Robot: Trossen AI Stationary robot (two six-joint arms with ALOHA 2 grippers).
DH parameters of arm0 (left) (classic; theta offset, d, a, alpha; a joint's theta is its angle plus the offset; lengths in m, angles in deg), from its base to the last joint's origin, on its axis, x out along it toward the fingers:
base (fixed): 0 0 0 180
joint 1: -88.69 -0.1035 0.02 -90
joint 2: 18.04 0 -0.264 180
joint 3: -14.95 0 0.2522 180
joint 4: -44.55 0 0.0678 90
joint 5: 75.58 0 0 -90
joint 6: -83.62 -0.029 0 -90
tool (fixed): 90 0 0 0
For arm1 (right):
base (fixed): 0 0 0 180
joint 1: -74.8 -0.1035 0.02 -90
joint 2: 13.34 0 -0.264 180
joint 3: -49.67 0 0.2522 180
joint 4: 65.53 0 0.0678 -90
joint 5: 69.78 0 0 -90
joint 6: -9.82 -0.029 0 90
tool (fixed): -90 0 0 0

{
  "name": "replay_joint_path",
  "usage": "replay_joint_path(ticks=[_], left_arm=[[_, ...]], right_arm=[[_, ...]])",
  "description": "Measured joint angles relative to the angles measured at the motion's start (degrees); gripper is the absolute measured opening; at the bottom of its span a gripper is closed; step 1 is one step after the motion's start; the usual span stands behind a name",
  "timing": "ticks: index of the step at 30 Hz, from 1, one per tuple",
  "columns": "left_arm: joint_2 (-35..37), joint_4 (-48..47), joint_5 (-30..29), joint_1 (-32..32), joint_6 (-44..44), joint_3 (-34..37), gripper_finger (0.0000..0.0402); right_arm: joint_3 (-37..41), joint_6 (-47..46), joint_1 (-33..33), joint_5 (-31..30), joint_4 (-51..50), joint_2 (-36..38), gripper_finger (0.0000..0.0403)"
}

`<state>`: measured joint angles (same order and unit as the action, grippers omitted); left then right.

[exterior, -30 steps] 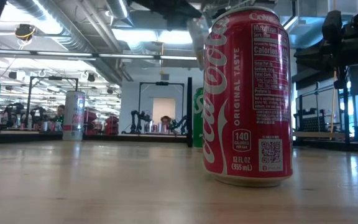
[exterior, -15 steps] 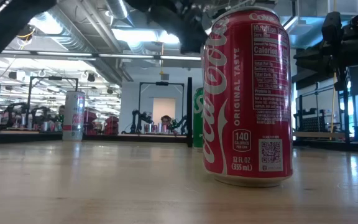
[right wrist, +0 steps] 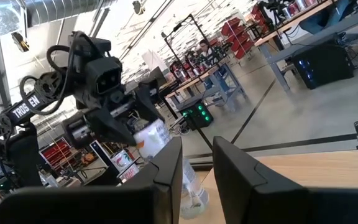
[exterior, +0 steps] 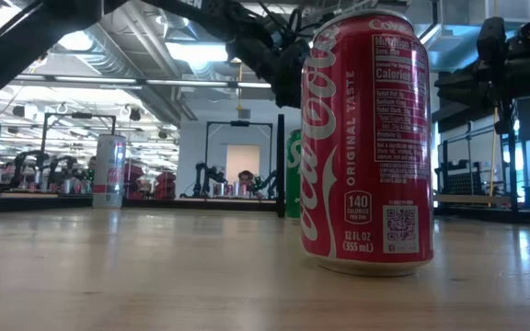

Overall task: Place canned beverage on shelf
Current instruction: Put the top white-yellow soda can on the shelf

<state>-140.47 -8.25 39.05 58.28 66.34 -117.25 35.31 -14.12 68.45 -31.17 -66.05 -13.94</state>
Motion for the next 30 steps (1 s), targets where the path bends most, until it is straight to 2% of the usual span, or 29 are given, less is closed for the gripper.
replay_joint_path(ticks=[10,18,21,30], left_arm=[[-0.7,-1.7,-1.8,-0.5,-7.0,1.0,0.0218],[-0.7,-0.8,-3.4,-1.3,-5.9,1.1,0.0219],[-0.7,-0.8,-4.1,-1.9,-2.7,1.1,0.0230],[-0.7,-1.2,-4.1,-1.7,-2.7,1.1,0.0273]], right_arm=[[0.1,0.1,0.0,0.0,-0.1,0.0,0.0076],[0.1,0.2,0.0,0.0,-0.2,0.0,0.0076],[0.1,0.2,0.0,0.0,-0.2,0.0,0.0076],[0.1,0.2,0.0,0.1,-0.2,0.0,0.0076]])
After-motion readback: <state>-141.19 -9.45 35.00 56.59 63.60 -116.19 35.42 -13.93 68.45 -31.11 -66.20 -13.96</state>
